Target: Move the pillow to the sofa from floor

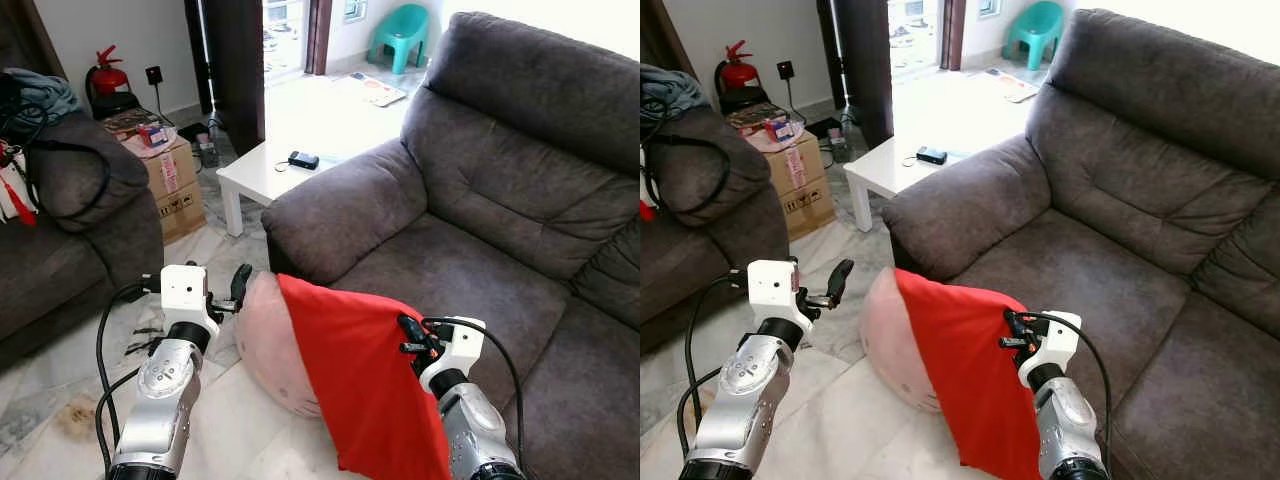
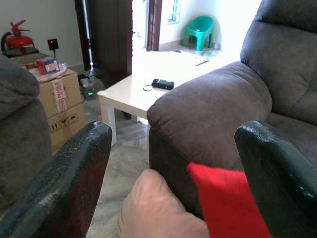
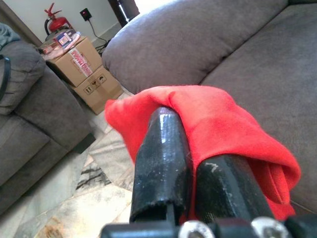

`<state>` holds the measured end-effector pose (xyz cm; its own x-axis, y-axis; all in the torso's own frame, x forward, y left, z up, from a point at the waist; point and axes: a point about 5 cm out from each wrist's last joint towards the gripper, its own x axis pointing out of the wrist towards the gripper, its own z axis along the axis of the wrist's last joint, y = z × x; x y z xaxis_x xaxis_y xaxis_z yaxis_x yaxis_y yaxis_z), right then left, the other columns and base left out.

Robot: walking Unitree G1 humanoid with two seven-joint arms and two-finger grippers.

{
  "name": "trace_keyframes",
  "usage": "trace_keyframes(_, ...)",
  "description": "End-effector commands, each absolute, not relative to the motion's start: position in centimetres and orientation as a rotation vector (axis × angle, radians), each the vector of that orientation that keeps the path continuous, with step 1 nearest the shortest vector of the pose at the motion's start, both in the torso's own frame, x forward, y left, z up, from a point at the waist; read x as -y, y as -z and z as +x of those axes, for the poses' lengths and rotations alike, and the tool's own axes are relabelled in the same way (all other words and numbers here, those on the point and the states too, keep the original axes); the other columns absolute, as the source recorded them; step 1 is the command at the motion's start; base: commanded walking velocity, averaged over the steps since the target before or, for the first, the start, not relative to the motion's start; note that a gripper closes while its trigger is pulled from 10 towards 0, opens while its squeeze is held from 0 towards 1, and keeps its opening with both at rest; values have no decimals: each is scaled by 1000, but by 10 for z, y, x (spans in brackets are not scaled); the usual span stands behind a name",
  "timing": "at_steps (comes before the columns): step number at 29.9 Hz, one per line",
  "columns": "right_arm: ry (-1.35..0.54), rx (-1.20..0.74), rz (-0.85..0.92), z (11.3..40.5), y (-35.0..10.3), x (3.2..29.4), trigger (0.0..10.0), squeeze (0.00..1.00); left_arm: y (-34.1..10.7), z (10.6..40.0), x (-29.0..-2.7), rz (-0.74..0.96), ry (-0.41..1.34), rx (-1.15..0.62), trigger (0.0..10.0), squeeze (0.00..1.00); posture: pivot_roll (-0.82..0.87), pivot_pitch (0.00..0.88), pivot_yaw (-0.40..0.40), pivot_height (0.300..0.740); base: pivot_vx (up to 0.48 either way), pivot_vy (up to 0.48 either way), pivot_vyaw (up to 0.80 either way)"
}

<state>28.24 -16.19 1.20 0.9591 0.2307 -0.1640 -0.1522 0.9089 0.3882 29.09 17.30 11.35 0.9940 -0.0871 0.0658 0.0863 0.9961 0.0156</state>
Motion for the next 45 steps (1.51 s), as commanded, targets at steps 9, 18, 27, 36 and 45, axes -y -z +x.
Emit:
trace_keyframes(9, -215, -79, 349, 301, -39, 166, 10000, 0, -109, 291, -166, -35, 92, 44, 10000, 0, 130, 0, -112, 740, 0, 134, -685)
trace_keyframes(18, -200, -76, 347, 301, -39, 169, 10000, 0, -109, 291, -167, -26, 92, 41, 10000, 0, 126, 0, -108, 740, 0, 59, -685)
trace_keyframes(27, -198, -75, 346, 301, -39, 169, 10000, 0, -110, 291, -165, -21, 104, 49, 10000, 0, 126, 0, -107, 740, 0, 69, -685)
trace_keyframes(36, -195, -73, 341, 302, -40, 171, 10000, 0, -110, 291, -165, -41, 103, 50, 10000, 0, 126, 0, -108, 740, 0, 0, -685)
trace_keyframes(45, -199, -74, 339, 303, -40, 171, 10000, 0, -108, 290, -163, -22, 115, 48, 10000, 0, 127, 0, -108, 740, 0, 95, -686)
